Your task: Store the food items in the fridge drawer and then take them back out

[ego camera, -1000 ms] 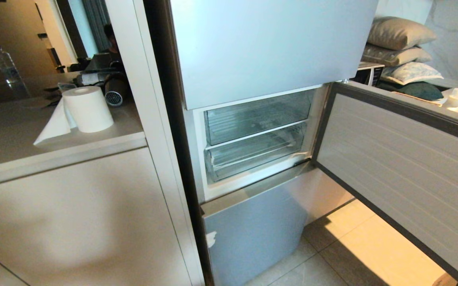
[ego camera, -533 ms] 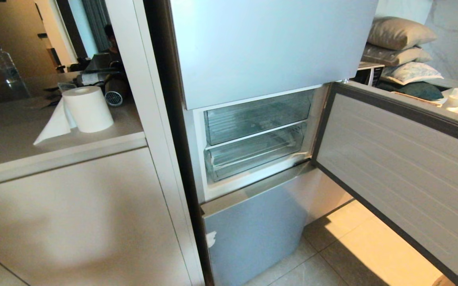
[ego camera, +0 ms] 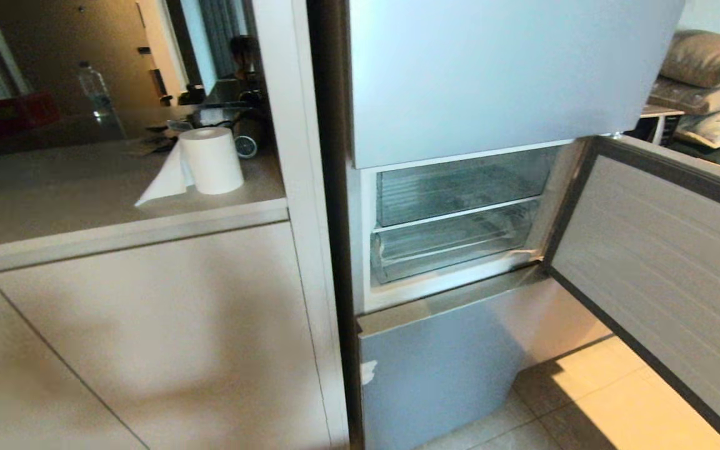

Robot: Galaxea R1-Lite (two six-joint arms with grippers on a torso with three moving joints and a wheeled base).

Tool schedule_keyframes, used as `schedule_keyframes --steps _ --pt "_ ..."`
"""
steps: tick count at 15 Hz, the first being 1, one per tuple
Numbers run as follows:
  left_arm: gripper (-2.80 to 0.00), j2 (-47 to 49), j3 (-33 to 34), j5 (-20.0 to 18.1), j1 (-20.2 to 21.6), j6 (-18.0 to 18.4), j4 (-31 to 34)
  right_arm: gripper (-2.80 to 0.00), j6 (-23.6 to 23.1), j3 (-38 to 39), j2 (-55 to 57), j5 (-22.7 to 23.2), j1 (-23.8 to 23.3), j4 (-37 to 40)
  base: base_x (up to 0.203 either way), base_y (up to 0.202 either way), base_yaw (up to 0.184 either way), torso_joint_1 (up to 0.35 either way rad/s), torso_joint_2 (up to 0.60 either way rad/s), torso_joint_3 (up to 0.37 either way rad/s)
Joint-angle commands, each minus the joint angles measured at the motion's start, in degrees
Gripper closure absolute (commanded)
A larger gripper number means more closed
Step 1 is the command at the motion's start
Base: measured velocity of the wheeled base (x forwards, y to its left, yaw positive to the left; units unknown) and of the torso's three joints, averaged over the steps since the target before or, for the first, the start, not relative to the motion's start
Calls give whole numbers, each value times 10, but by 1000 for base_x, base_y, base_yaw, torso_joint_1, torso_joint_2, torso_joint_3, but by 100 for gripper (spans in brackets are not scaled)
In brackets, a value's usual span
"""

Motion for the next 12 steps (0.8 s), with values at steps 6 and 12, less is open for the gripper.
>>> schedule_keyframes --steps 6,12 --pt "0 1 0 0 0 0 1 0 -2 0 0 1 0 0 1 -6 125 1 1 2" --pt "0 1 0 0 0 0 1 0 -57 -71 96 11 2 12 0 0 0 0 0 0"
